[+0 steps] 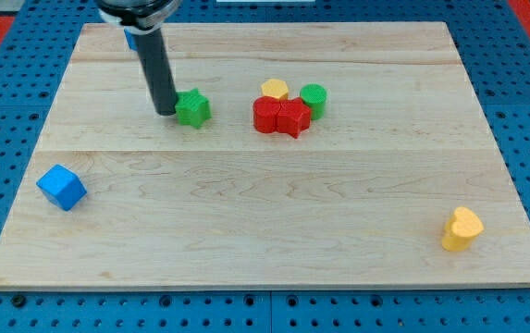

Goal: Push blue triangle a bit down and right

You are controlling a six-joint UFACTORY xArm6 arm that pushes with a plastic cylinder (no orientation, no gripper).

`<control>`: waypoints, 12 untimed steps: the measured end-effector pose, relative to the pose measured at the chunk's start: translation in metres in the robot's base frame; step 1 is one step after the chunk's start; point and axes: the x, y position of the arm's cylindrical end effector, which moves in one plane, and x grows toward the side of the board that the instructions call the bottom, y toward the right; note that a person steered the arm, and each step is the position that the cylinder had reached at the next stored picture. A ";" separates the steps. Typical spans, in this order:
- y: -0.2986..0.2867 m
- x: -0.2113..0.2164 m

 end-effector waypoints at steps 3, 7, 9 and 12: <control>0.059 -0.016; -0.109 -0.094; -0.148 -0.171; -0.076 -0.160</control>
